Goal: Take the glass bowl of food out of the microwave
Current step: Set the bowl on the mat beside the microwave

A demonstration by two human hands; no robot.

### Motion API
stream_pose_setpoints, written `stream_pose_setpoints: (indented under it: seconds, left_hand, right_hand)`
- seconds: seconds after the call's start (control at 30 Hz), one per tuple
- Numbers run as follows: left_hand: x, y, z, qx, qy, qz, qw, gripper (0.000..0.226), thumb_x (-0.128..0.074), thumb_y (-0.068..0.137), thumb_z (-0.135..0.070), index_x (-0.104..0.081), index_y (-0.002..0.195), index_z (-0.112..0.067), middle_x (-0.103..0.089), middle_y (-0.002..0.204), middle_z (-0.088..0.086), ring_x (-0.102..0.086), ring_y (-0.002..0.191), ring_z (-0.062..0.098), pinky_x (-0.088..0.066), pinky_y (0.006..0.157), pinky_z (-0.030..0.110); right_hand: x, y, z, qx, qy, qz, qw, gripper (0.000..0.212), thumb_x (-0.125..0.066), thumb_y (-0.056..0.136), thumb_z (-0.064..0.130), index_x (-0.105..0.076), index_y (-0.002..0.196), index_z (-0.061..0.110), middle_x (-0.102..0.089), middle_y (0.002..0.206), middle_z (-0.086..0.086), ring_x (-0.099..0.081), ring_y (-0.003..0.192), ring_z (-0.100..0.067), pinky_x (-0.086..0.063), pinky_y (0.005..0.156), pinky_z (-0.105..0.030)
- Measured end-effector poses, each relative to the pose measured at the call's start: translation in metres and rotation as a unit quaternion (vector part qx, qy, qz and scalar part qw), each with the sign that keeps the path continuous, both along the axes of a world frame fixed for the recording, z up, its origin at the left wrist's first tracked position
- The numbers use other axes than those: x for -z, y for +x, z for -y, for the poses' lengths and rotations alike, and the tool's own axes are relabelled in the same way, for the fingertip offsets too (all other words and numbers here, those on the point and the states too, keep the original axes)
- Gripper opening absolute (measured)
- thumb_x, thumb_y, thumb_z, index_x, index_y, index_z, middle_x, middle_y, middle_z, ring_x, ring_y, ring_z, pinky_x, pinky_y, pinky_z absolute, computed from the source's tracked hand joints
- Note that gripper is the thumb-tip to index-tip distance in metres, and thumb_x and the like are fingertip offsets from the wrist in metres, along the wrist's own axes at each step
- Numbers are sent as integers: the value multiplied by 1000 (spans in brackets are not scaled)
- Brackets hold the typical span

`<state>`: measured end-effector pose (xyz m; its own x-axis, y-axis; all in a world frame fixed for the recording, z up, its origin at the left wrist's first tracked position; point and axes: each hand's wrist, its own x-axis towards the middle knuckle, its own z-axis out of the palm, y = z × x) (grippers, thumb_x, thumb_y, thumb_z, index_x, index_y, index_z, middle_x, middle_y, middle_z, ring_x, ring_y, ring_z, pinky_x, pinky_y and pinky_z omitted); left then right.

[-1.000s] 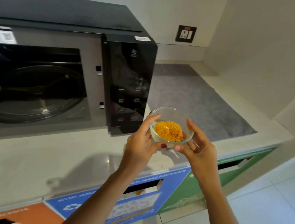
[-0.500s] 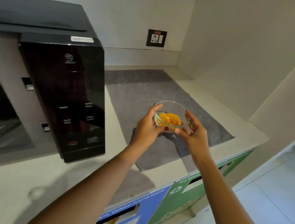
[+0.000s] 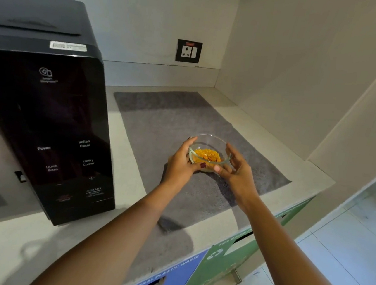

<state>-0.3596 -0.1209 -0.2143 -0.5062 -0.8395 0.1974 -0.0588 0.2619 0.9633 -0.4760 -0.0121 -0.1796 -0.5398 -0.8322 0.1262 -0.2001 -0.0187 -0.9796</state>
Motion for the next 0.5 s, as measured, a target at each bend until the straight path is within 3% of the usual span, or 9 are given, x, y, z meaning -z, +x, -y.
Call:
stream_pose_setpoints:
  seconds: [0.07,0.17,0.23,0.3,0.4,0.5]
  left_hand:
    - [-2,2,-1,18,8,8,1000,78,-78,75,-23,-36,140,-35,-53,138,6,-54,122,23,-49,99,46]
    - [-7,7,-5,38,25,24,999,101,-78,61,-52,-18,141,-45,-40,148,7,-49,127,25,-47,100,49]
    - [-12,10,-8,35,29,35,998,101,-72,64,-58,-7,141,-47,-28,153,11,-44,132,29,-44,102,50]
    - [-21,15,-13,22,14,56,998,87,-62,81,-50,-3,145,-41,-25,154,15,-39,135,32,-43,102,44]
    - [-29,26,-25,-17,-28,82,996,65,-45,94,-45,-6,146,-36,-30,153,15,-39,135,31,-40,89,34]
    - [-44,47,-47,-38,-62,75,994,54,-40,97,-42,-15,144,-34,-38,150,10,-45,131,28,-40,86,31]
  right_hand:
    - [2,0,-1,-1,-2,-9,1000,75,-64,81,-9,-31,146,10,-40,148,-6,-46,117,-7,-48,68,-1]
    - [4,2,-3,1,2,-18,1000,77,-71,78,0,-36,144,15,-50,136,-2,-49,126,-17,-51,80,-7]
    - [3,3,-6,38,18,-46,998,77,-77,75,13,-40,142,23,-50,141,-4,-45,132,-21,-48,100,-25]
    - [0,7,-12,98,33,-99,990,75,-78,73,26,-43,139,27,-41,150,-7,-44,134,-23,-40,109,-37]
    - [-9,20,-25,162,17,-173,971,67,-74,77,33,-46,138,26,-35,153,-3,-51,129,-23,-41,100,-26]
    - [-21,42,-41,185,-28,-212,959,55,-69,84,32,-51,135,22,-49,145,0,-60,114,-14,-44,94,-19]
